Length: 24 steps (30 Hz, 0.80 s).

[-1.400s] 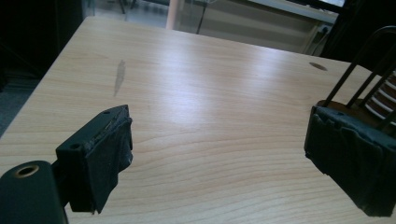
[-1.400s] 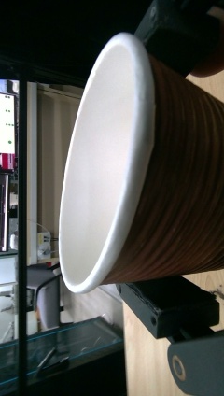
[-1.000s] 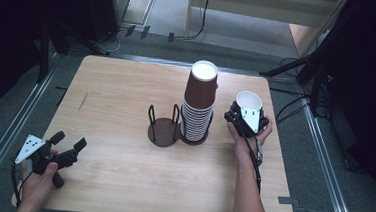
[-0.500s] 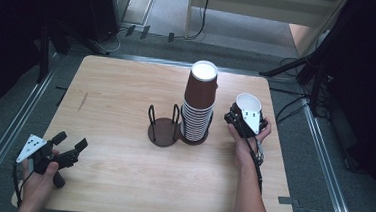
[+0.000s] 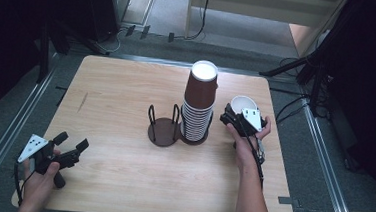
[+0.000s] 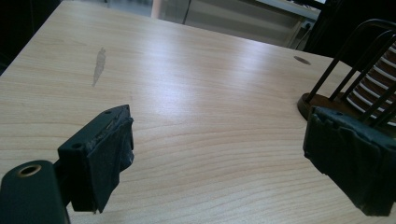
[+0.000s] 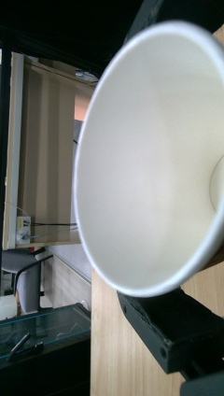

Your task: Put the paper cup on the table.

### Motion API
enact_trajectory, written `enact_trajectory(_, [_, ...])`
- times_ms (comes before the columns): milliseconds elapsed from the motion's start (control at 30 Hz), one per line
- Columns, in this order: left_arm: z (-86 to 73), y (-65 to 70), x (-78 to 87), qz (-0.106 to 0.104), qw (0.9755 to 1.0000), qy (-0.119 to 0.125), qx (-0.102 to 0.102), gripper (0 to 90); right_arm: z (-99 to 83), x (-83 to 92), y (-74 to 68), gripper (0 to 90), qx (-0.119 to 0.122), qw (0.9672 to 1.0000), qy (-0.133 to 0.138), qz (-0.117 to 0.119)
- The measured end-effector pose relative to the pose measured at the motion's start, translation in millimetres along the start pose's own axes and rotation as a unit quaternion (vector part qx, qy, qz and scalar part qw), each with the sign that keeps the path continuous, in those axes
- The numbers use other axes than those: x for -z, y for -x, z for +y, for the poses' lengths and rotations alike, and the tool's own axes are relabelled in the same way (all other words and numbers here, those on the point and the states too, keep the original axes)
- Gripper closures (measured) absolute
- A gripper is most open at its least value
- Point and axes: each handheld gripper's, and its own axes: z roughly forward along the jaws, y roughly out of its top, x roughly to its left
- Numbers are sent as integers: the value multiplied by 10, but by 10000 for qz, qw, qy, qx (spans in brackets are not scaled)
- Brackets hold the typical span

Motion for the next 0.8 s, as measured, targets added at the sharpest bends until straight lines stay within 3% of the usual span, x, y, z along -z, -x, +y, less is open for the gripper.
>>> enact_trajectory(167, [0, -2, 0, -6, 10000, 4, 13, 92, 67, 54, 15, 0, 63, 9998, 64, 182])
enact_trajectory(333, [-1, -1, 0, -15, 10000, 3, 5, 92, 151, 138, 54, 0, -159, 9997, 70, 174])
enact_trajectory(500, [-1, 2, -2, -26, 10000, 17, -16, 92, 226, 259, 45, 0, -197, 9995, 35, 234])
enact_trajectory(800, [-2, 9, -3, -24, 10000, 23, -51, 92, 313, 504, 64, 0, -223, 9989, 205, 370])
